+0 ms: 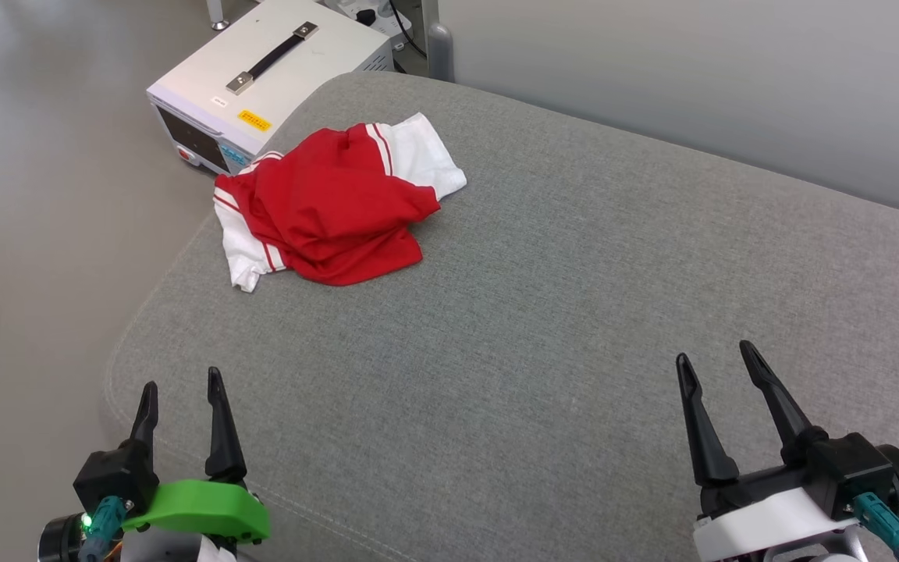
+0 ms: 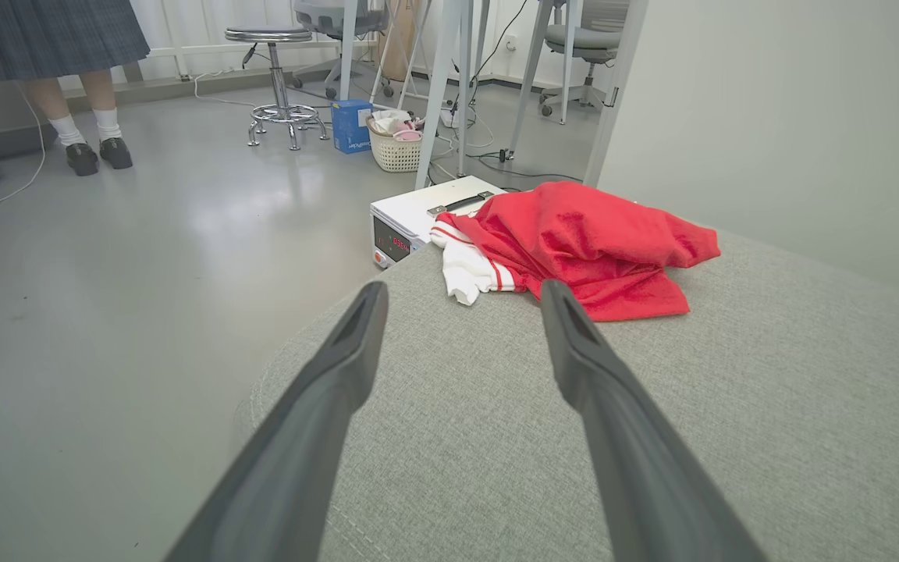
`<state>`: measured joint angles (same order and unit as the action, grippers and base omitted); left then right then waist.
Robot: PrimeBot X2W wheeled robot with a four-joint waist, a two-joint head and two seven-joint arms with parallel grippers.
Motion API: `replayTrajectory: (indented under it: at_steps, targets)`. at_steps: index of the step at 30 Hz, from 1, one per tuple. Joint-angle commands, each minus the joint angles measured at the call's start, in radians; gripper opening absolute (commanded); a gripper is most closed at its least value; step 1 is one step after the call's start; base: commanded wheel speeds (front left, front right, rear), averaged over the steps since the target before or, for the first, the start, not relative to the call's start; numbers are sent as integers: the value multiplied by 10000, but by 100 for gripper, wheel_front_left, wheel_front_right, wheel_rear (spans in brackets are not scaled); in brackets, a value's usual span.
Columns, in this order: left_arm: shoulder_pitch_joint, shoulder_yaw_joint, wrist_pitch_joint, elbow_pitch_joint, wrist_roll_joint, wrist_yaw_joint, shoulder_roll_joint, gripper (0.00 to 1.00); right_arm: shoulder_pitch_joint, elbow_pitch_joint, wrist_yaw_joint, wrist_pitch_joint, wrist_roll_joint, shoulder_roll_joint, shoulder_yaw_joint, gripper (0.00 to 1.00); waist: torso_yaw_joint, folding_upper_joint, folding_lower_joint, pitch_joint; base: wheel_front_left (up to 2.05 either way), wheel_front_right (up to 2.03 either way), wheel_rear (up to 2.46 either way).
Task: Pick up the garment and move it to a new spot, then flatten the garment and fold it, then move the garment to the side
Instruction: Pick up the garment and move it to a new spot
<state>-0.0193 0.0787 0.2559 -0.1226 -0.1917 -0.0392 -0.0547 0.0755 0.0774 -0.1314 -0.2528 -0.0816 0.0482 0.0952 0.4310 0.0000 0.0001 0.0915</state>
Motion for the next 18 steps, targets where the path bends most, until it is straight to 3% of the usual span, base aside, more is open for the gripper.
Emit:
replayTrajectory:
  at_steps: [1, 8, 12, 18]
  targets:
    - [194, 77, 59, -87, -70, 81, 45, 100, -170, 74, 7, -90, 104, 20, 7, 100, -10, 0, -1, 20, 0, 0, 0]
    - [1720, 967, 59, -595, -456, 1242, -110, 100, -436, 169, 7, -90, 317, 48, 142, 100, -293, 0, -1, 501, 0, 0, 0]
    - [3211, 1171, 59, -1199, -509, 1576, -805, 100, -755, 295, 7, -90, 414, 287, 242, 100, -598, 0, -1, 1110, 0, 0, 0]
    - [5573, 1027, 59, -2302, -1213, 1690, -2015, 100, -1353, 609, 7, -90, 490, 614, 266, 100, -1103, 0, -1, 2078, 0, 0, 0]
